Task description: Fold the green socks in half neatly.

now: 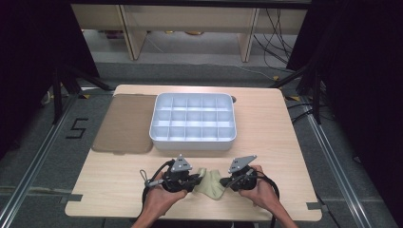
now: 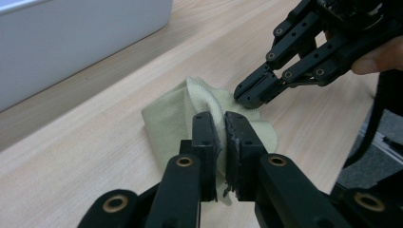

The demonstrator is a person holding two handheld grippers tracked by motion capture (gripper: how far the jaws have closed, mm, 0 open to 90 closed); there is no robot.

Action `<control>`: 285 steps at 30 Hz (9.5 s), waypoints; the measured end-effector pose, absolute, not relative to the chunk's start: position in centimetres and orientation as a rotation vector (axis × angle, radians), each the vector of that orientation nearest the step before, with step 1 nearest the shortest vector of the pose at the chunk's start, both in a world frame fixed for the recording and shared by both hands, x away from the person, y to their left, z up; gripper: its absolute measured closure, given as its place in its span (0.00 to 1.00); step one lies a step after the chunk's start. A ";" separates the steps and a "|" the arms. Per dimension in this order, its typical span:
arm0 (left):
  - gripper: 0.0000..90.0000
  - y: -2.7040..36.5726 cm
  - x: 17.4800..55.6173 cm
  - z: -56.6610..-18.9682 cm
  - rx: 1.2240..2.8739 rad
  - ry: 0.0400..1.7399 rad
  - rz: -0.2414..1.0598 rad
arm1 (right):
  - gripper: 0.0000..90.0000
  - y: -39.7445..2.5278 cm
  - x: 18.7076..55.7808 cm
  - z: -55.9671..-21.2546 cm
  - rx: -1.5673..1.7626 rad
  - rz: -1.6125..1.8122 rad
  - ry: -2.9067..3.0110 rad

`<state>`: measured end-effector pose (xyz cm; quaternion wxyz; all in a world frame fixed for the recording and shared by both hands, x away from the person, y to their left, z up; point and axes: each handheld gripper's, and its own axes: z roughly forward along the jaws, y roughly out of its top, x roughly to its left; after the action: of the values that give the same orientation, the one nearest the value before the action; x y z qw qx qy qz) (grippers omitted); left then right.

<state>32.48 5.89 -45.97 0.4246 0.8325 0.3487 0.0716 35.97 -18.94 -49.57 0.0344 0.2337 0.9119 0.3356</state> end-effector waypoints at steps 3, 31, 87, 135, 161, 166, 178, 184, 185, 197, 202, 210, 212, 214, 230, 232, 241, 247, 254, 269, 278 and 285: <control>0.91 5.2 32.8 -46.1 2.078 0.881 0.179 | 0.97 -18.9 36.3 -49.6 0.683 1.035 2.809; 0.91 1.0 33.9 -48.1 2.122 0.846 0.147 | 0.96 -19.9 36.3 -49.8 0.784 1.033 2.802; 0.94 4.8 35.7 -50.4 2.213 0.841 0.111 | 0.94 -21.5 36.1 -47.2 0.827 1.154 2.675; 0.95 5.7 31.4 -50.6 2.190 0.875 0.137 | 1.00 -16.8 32.7 -48.7 0.694 1.108 2.791; 0.91 5.6 30.2 -49.6 2.141 0.840 0.131 | 0.98 -15.9 35.4 -48.0 0.732 1.093 2.742; 0.90 5.9 32.3 -48.8 2.145 0.845 0.199 | 0.98 -15.2 36.1 -47.9 0.701 1.112 2.735; 0.91 6.2 34.2 -50.7 2.165 0.920 0.209 | 0.99 -16.1 37.0 -49.3 0.794 1.025 2.734; 0.91 6.2 34.4 -50.7 2.168 0.909 0.214 | 0.99 -17.3 36.5 -48.5 0.801 1.054 2.708; 0.91 6.2 34.5 -50.7 2.168 0.911 0.219 | 0.99 -17.3 36.3 -48.3 0.807 1.093 2.693; 0.91 6.1 34.6 -50.7 2.150 0.928 0.216 | 0.99 -17.9 35.6 -49.6 0.813 1.080 2.764; 0.88 6.2 34.1 -50.4 2.131 0.928 0.214 | 0.98 -18.1 35.4 -48.9 0.819 1.072 2.764; 0.87 5.5 30.5 -49.8 2.166 0.826 0.155 | 0.98 -17.7 35.0 -49.0 0.808 1.073 2.781; 0.87 5.4 30.1 -50.1 2.195 0.817 0.156 | 0.98 -17.8 35.2 -49.0 0.779 1.079 2.774; 0.87 5.5 30.0 -50.4 2.210 0.818 0.170 | 0.98 -17.8 35.2 -49.0 0.784 1.067 2.780; 0.70 7.7 31.4 -49.6 2.103 0.963 0.153 | 0.97 -17.4 34.9 -48.7 0.784 1.087 2.764; 0.67 7.5 31.5 -49.7 2.106 0.980 0.142 | 0.96 -17.4 34.9 -48.7 0.786 1.084 2.770; 0.70 6.6 32.0 -50.8 2.160 0.973 0.160 | 0.96 -17.3 35.0 -48.7 0.760 1.092 2.769; 0.73 6.5 32.5 -50.7 2.191 0.945 0.242 | 0.96 -17.1 34.8 -49.0 0.780 1.048 2.802; 0.70 7.3 32.9 -50.5 2.171 1.001 0.195 | 0.95 -16.3 34.1 -49.5 0.734 1.019 2.848; 0.73 6.7 32.9 -50.6 2.143 1.073 0.081 | 0.95 -16.2 34.0 -49.7 0.719 1.039 2.848; 0.91 7.1 32.9 -50.4 2.117 1.045 0.100 | 0.95 -16.4 34.0 -49.5 0.754 1.040 2.828; 0.92 6.9 32.6 -49.6 2.146 0.982 0.144 | 0.95 -15.7 33.7 -49.0 0.708 1.118 2.791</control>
<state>32.59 6.87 -49.58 0.3789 0.8400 0.3842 0.0562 33.72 -15.74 -48.98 0.0262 0.2291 0.9033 0.3618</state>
